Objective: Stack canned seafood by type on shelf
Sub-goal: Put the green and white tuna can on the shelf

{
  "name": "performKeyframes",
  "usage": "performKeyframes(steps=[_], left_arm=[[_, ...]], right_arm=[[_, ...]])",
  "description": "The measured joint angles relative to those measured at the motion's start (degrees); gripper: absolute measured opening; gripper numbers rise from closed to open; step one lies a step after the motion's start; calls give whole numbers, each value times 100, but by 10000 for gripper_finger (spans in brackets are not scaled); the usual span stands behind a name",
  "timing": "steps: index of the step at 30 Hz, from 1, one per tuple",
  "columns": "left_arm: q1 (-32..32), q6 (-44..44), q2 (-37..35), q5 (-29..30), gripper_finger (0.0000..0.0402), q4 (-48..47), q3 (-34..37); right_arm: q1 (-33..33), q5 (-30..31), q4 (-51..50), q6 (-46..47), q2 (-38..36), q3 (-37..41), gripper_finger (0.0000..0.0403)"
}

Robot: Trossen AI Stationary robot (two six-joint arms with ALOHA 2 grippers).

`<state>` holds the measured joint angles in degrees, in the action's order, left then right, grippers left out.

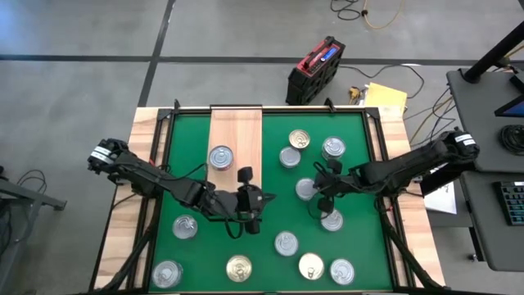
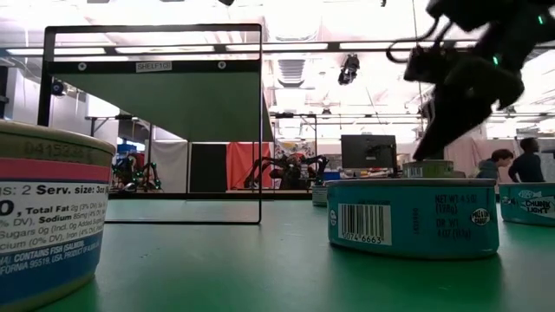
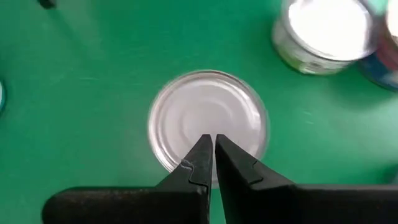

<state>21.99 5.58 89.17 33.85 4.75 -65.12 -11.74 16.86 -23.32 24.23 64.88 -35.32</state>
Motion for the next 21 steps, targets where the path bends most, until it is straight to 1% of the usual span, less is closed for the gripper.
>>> performKeyframes(steps=[2, 4, 8, 12, 21], left_arm=[[-3, 126, -141, -9, 0, -147, 0], [-7, 183, -264, -9, 0, -254, 0], [-5, 311, -458, -9, 0, -518, 0], [-5, 279, -728, -5, 0, -930, 0], [-5, 342, -995, 10, 0, -1153, 0]], right_arm=[[6, 17, -554, 52, -21, -283, 12], [6, 29, -698, -36, -21, -485, 12], [27, 26, -723, -228, 93, -540, 12], [135, -227, -797, -136, 303, -477, 12], [164, -186, -727, -253, 810, -466, 12]])
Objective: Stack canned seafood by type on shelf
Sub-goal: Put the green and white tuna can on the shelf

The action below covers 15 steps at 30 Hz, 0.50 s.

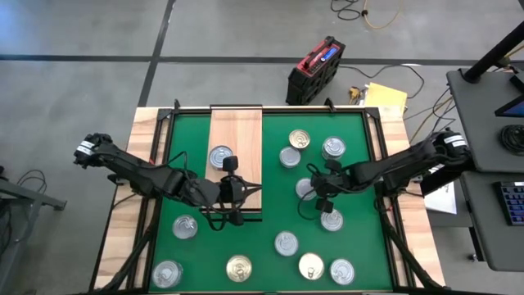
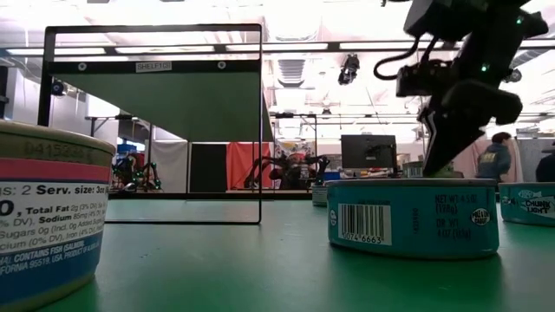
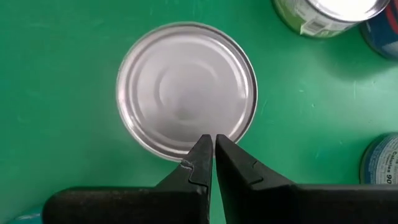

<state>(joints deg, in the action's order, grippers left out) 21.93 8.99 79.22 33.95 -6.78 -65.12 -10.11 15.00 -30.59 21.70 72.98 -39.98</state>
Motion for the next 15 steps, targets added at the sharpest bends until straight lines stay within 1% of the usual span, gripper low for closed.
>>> performKeyframes(steps=[4, 11, 15], left_arm=[[0, -1, 1, -1, 0, -18, 0], [0, -13, 9, -2, 0, -20, 4], [0, -68, 17, -2, 0, -14, 7]], right_arm=[[2, 0, 35, -37, 119, 1, 12], [2, 2, 130, -133, 124, 9, 12], [2, 0, 448, -177, 124, 180, 12]])
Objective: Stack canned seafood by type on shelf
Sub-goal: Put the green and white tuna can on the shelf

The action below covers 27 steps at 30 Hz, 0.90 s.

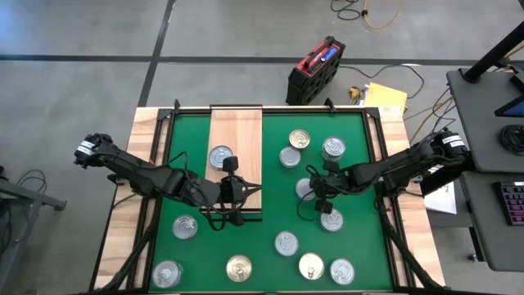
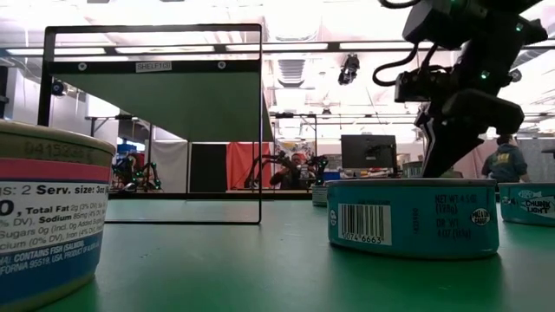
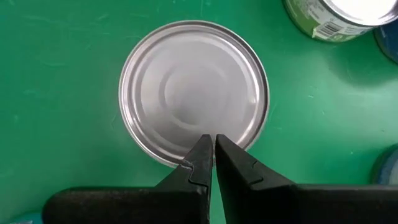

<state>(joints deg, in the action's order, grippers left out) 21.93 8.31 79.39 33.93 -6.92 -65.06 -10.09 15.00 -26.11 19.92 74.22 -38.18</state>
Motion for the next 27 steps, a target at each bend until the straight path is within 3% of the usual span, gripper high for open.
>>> performKeyframes(steps=[27], left_arm=[[-2, -609, 334, -17, 0, 81, 11]], right_arm=[[-2, 59, 1725, 174, -17, 1374, 12]])
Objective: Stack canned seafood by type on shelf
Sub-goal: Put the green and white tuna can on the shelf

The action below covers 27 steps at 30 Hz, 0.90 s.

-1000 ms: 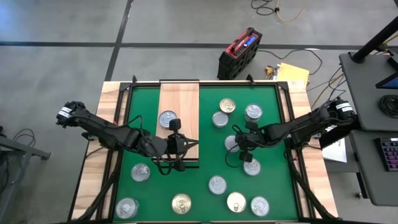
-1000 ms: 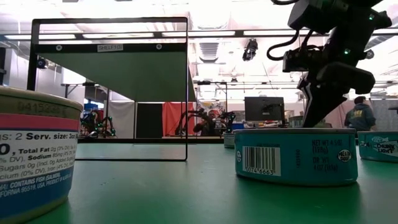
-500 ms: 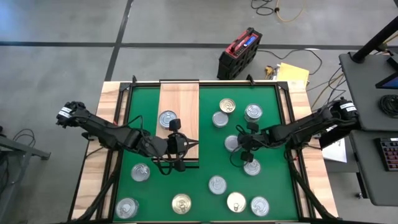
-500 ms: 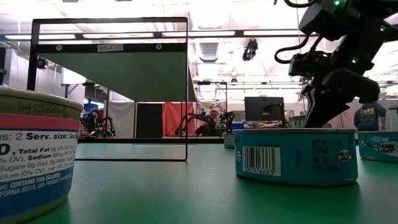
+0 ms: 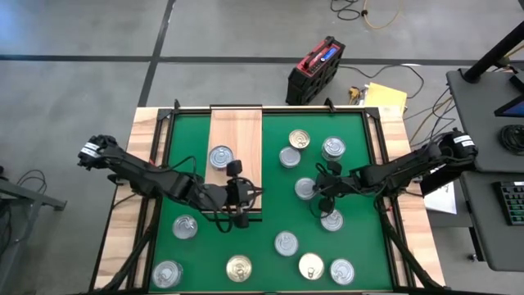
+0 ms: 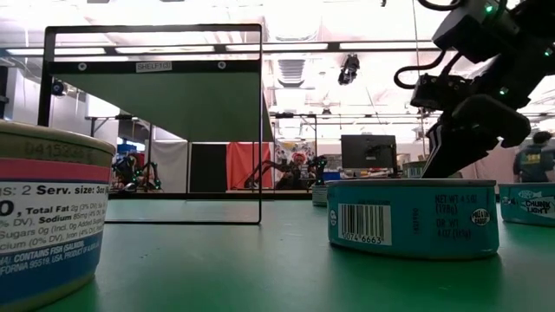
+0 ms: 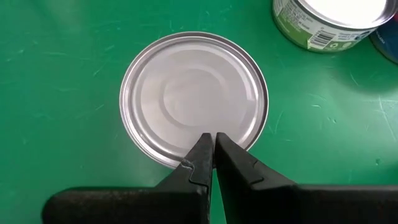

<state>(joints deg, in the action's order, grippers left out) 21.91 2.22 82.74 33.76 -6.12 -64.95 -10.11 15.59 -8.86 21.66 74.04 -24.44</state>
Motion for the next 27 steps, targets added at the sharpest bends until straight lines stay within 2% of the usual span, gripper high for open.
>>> performKeyframes(steps=[27], left_arm=[[1, -127, 64, 22, 0, 112, 0]], right_arm=[[-2, 22, 37, 88, 11, 66, 12]])
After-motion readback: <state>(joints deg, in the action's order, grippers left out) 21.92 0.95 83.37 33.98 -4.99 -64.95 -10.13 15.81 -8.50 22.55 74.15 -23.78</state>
